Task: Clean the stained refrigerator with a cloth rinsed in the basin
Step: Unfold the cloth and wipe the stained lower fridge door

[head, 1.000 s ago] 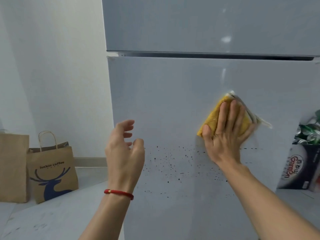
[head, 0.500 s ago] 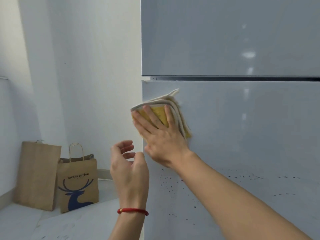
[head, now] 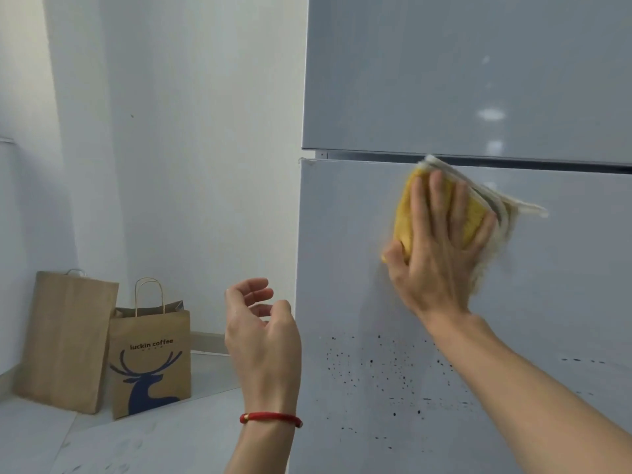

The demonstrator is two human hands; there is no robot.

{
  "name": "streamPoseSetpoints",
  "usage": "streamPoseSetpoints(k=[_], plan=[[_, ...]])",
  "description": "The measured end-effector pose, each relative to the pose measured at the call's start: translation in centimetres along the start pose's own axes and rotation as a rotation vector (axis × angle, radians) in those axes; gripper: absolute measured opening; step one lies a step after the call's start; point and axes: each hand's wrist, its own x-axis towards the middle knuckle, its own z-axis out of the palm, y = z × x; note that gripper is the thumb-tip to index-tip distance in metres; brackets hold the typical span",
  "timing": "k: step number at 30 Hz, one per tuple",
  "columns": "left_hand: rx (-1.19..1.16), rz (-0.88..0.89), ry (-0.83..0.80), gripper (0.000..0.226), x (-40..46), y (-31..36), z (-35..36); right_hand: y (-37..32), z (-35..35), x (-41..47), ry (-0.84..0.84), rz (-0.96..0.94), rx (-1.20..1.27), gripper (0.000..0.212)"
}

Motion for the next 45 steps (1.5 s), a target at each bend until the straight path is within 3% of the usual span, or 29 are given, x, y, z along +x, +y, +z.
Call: streamPoseSetpoints(k=[3,7,11,13,16,19,23,28,30,34,36,38,40,43,45], plan=[[0.010,0.001,-0.019,0.032,-0.7,-0.5,0.9,-4.1,1.1,1.4,-0.052,-0.192,-0.079,0.091],[0.176,0.254,-0.244,0.035,-1.8,-0.8,2.0,-6.8,2.7,-0.2,-0.141,-0.450,-0.127,0.084],[0.357,0.459,-0.336,0.033,-3.7,-0.7,3.0,-3.1,2.5,-2.3,-0.207,-0.764,-0.211,0.069],[0.400,0.485,-0.413,0.040,-4.6,-0.7,3.4,0.8,1.6,-3.1,-0.170,-0.782,-0.225,0.068],[0.496,0.570,-0.595,0.056,-5.6,-0.6,3.7,8.2,-0.4,-4.8,-0.098,-0.579,-0.255,0.072],[0.598,0.669,-0.731,0.069,-6.6,-0.2,4.2,16.6,-2.3,-6.4,-0.065,-0.258,-0.272,0.079],[0.649,0.701,-0.791,0.077,-7.5,-0.6,4.9,24.7,-4.5,-8.1,-0.045,0.401,-0.113,0.083],[0.671,0.671,-0.837,0.082,-8.4,-1.4,5.6,22.3,-4.8,-6.8,0.108,1.258,0.328,0.074],[0.645,0.669,-0.842,0.083,-9.0,-1.4,6.0,19.8,-4.3,-6.2,0.110,1.244,0.339,0.073],[0.573,0.654,-0.845,0.082,-10.5,-1.6,7.1,13.6,-1.2,-9.4,-0.012,0.564,0.099,0.077],[0.548,0.642,-0.840,0.083,-11.0,-2.0,7.3,14.6,-1.1,-10.6,-0.117,0.245,0.015,0.078],[0.534,0.633,-0.833,0.083,-10.9,-2.4,7.1,19.2,-2.2,-10.5,-0.133,0.096,-0.073,0.081],[0.544,0.632,-0.795,0.082,-10.3,-2.7,6.4,23.8,-3.7,-10.3,-0.100,0.260,-0.071,0.085],[0.570,0.614,-0.695,0.076,-9.0,-2.9,5.1,27.2,-5.0,-9.6,-0.022,0.813,0.187,0.088],[0.571,0.577,-0.629,0.068,-8.0,-2.5,4.3,26.4,-5.1,-9.1,-0.016,0.994,0.302,0.085]])
